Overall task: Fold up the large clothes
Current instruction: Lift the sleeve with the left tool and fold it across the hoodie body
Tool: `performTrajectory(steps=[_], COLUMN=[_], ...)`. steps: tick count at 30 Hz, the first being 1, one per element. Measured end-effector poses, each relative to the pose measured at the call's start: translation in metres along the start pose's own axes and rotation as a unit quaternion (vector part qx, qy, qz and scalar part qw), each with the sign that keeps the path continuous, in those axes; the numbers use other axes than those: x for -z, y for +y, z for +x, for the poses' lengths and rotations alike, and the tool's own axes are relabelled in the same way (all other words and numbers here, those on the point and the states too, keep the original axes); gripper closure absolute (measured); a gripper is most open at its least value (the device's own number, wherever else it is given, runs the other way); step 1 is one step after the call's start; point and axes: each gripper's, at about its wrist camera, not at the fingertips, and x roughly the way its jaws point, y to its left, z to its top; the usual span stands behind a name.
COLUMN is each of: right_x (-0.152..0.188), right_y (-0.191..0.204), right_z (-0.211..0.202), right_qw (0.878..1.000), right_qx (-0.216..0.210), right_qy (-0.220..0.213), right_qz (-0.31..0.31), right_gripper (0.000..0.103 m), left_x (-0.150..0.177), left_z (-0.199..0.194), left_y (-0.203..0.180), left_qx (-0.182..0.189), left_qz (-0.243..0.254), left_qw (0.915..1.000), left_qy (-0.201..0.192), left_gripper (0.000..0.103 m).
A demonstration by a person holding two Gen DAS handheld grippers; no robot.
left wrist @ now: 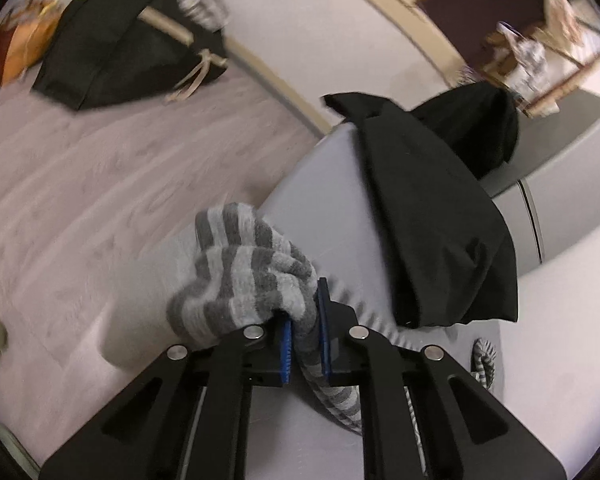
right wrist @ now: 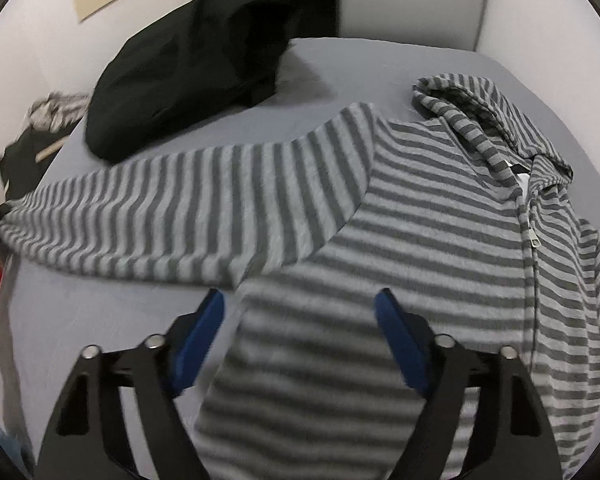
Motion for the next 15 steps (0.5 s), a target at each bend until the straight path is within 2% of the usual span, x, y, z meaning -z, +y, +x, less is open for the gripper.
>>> performTrajectory(steps=[3,6,8,15], right_x=[-0.008,-0.01,-0.006,0.002], right_y=[-0.008,0.0,0.006,0.011], right_z=[0.012,0.024,0.036,0.045], right_qw=[0.999,0.999,0.999,0.999], right_qx=[-0.027,-0.028,-0.028,-0.02], right_qy=[0.007,0.014,0.027,0.015], right_qz=[0.021,-0.002,-0.014,-0.025], right_gripper=[0.043,0.043,0.04,0.033], left_x=[-0.016,-0.028,-0.03,-0.028], left_z=[-0.005,-0.008,-0.009,-0.02], left_y=[-0.024,-0.044,-0.055,-0.068], left_qx=[-0.003,-0.002,0.002,0.016], left_qz=[0.031,0.046,0.053,0.055], left_qw=[0.9994,0.9986,0.9981,0.9973], left_qy=[-0.014,-0.026,-0.029,-0.045], left_gripper=[0.09,0.09,0.09,0.09])
